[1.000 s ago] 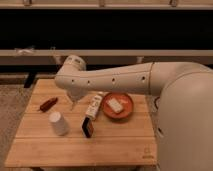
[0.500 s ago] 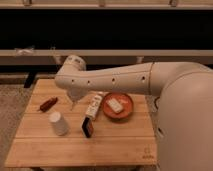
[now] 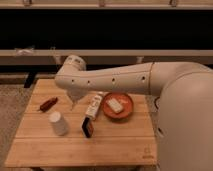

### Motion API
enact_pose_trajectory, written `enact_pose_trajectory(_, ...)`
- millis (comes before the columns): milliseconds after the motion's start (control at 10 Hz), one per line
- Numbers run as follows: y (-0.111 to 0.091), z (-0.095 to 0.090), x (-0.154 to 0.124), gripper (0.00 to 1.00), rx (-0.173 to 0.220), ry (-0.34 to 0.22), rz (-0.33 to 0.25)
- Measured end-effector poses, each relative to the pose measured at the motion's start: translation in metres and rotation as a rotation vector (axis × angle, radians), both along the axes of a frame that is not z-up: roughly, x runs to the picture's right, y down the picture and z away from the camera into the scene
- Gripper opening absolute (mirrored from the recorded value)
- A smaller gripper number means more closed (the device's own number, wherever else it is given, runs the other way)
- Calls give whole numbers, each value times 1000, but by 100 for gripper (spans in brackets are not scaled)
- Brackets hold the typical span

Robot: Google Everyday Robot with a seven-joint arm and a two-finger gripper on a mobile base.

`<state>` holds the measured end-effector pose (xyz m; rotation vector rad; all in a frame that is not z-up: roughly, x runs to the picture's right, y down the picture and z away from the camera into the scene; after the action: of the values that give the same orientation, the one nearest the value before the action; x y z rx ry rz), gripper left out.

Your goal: Place the ceramic cup over the eraser

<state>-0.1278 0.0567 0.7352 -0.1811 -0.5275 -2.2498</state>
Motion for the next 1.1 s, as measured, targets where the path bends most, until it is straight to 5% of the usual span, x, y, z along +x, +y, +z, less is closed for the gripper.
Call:
enact_pose_trajectory(500, 4, -3, -12, 80, -14, -35, -38)
enact_pose_trajectory(1100, 55, -26, -120, 80, -103, -212, -213)
